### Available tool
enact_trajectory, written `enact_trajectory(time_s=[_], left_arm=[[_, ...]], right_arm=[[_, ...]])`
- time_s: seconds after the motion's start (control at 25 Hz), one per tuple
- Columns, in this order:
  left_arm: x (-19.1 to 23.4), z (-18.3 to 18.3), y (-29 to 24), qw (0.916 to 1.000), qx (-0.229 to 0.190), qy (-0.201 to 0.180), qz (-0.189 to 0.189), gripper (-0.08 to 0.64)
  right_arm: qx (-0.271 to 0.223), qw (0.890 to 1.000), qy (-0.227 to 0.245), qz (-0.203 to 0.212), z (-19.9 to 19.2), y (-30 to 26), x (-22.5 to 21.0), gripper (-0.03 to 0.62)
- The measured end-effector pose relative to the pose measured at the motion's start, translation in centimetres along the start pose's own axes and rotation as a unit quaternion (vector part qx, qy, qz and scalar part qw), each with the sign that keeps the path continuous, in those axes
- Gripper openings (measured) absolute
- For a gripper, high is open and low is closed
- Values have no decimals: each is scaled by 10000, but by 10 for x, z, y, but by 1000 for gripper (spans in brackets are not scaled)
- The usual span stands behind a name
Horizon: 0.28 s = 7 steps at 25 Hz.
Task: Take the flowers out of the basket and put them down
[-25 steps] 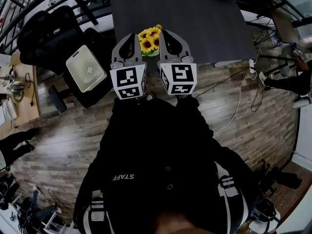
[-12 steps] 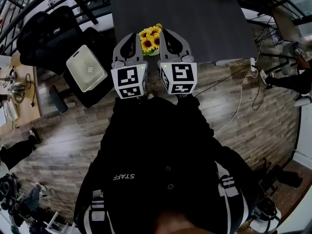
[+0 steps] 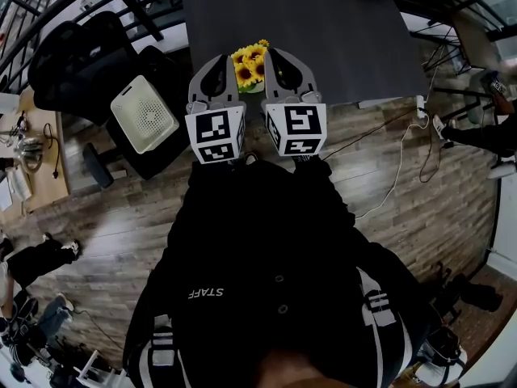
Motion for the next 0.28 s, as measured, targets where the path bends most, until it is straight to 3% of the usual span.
enact_trajectory(time_s=[0.28], left_arm=[[-7, 0, -4, 10000, 2, 1, -12, 0]], right_arm=[[28, 10000, 7, 13, -3, 2, -10, 14]])
Point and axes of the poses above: the fingertips, and each gripper's own axes: y backward along the fingers, x to its left, z out of its top, the point moved 10 cm from there along y, backward along the fingers, and after that the axes turned 13 degrees about x, right-handed, at the moved point
